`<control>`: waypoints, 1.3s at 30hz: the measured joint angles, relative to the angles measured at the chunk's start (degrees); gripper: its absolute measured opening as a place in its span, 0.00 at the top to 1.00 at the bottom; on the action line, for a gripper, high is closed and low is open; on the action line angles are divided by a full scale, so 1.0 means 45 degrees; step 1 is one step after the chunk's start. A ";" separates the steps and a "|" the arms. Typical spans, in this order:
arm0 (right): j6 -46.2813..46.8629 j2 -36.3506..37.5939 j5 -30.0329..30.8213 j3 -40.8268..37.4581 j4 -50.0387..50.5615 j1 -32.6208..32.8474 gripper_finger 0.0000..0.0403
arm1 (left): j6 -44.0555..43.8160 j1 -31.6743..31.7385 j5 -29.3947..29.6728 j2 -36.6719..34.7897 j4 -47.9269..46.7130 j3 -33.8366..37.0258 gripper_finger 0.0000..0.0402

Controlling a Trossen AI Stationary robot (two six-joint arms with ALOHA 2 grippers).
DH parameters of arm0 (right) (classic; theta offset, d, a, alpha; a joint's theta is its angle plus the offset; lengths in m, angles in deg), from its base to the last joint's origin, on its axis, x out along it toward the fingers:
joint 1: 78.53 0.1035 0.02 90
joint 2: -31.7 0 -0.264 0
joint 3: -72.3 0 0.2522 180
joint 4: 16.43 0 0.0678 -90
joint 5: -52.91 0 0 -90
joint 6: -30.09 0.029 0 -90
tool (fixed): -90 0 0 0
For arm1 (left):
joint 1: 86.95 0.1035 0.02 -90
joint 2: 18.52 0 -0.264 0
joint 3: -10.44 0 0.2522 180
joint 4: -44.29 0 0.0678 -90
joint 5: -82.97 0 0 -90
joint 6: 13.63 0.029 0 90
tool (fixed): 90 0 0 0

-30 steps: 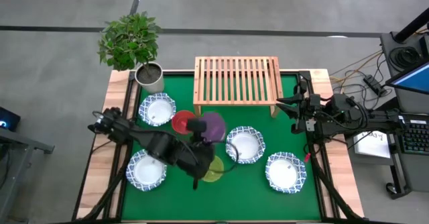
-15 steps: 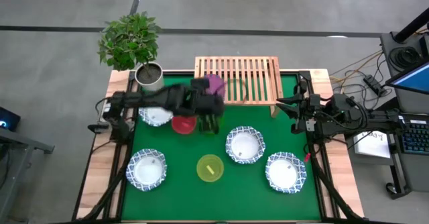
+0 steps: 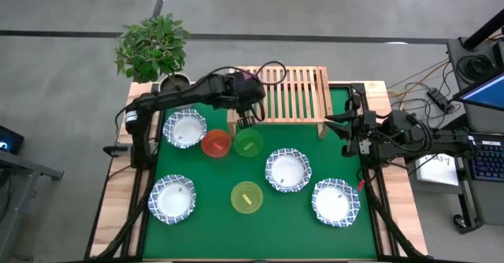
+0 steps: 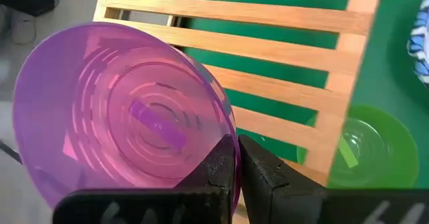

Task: Place and stack bowls onto a shelf
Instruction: Put the purple bowl on the shelf, then put the top left white patterned bowl on the shelf

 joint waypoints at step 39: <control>0.0005 0.0000 0.0005 0.0000 0.0050 0.0001 0.83 | 0.0787 0.0573 0.0154 0.0158 0.1464 0.0016 0.72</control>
